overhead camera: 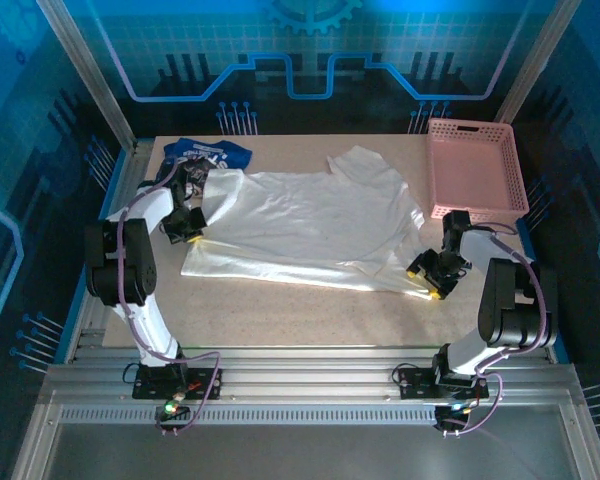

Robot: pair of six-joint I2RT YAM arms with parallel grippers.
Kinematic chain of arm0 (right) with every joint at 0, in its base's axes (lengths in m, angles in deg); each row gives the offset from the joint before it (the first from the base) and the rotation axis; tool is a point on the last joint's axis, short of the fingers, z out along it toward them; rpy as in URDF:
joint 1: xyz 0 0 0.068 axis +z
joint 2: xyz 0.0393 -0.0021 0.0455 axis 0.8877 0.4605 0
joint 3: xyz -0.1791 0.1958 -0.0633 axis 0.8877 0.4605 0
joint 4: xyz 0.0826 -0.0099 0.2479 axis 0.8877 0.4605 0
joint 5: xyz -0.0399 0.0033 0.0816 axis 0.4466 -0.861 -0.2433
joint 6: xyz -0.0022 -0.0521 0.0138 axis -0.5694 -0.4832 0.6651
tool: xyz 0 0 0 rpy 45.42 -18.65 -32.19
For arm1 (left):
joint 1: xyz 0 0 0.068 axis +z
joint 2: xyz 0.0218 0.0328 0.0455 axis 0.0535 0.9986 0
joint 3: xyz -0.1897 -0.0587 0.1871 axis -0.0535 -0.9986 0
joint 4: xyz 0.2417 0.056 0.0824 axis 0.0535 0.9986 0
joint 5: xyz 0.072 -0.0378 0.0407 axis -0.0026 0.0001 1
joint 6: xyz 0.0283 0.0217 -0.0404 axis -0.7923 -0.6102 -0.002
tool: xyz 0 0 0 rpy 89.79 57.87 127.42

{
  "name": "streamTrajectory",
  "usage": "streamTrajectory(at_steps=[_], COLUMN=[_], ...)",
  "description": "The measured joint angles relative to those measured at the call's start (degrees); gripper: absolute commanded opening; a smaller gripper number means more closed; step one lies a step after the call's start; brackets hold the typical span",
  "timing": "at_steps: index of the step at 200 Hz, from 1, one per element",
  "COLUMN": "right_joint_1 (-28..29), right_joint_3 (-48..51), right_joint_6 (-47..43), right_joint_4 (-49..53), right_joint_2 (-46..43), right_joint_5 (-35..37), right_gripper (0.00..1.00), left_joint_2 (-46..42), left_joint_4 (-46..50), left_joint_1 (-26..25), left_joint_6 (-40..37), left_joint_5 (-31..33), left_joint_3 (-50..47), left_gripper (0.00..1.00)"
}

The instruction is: Fold and stack the t-shirts

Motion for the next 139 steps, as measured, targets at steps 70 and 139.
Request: streamTrajectory(at_steps=[70,139], right_joint_1=[-0.17,-0.48], right_joint_3=[-0.48,-0.15], right_joint_6=[0.46,0.79], right_joint_4=[0.55,0.55], right_joint_2=[0.68,-1.79], right_joint_5=[0.42,1.55], right_gripper=[0.65,0.69], left_joint_2=[-0.46,-4.44], left_joint_4=[-1.53,-4.94], left_joint_1=[2.56,3.96], left_joint_6=[2.56,6.56], left_joint_5=[-0.87,-5.03], left_joint_3=[-3.3,-7.26], left_gripper=[0.0,0.43])
